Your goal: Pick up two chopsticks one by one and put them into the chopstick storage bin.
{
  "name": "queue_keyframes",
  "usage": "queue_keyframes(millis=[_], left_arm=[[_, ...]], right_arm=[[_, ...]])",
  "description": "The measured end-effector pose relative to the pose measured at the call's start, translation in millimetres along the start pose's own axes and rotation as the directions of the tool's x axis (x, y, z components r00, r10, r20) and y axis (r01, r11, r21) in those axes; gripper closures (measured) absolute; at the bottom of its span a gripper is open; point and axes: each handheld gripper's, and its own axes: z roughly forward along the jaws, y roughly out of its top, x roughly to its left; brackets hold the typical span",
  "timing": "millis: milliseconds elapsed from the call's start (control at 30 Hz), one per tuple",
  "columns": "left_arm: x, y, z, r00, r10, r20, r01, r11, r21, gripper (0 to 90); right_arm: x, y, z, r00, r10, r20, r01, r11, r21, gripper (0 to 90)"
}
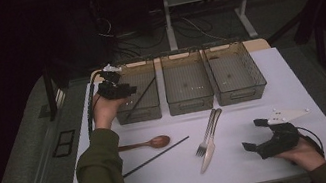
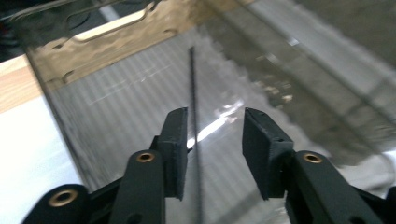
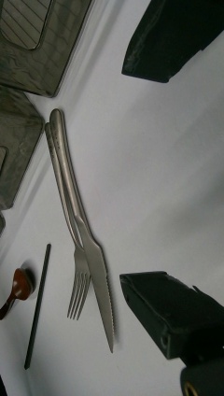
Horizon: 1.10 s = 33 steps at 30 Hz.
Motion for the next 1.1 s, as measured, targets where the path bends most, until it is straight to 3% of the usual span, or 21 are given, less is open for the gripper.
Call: queue_keyframes(millis=[200, 567, 867, 1100], left_arm=[[-13.8, -0.5, -12.8, 0.9986, 0.027, 0.046, -0.025, 0.9987, -0.045, 46.8], [-38.6, -9.7, -41.3, 0.992, 0.1, 0.077, -0.093, 0.9919, -0.086, 38.6], [-59.9, -25.1, -61.2, 0.9828, 0.146, 0.113, -0.129, 0.9815, -0.141, 34.1], [-72.1, -44.4, -66.7, 0.9765, 0.158, 0.146, -0.136, 0.979, -0.152, 32.0]], right_arm=[[-0.2, 0.0, 0.3, 1.0, 0.0, 0.002, 0.0, 1.0, -0.001, 1.4], [-0.5, 0.2, -0.3, 1.0, 0.001, 0.004, -0.001, 1.0, -0.004, 1.4], [-0.3, 0.0, 0.3, 1.0, 0.002, 0.005, -0.002, 1.0, -0.005, 1.5], [-0.2, 0.0, 0.2, 1.0, 0.006, 0.007, -0.006, 1.0, -0.002, 1.4]])
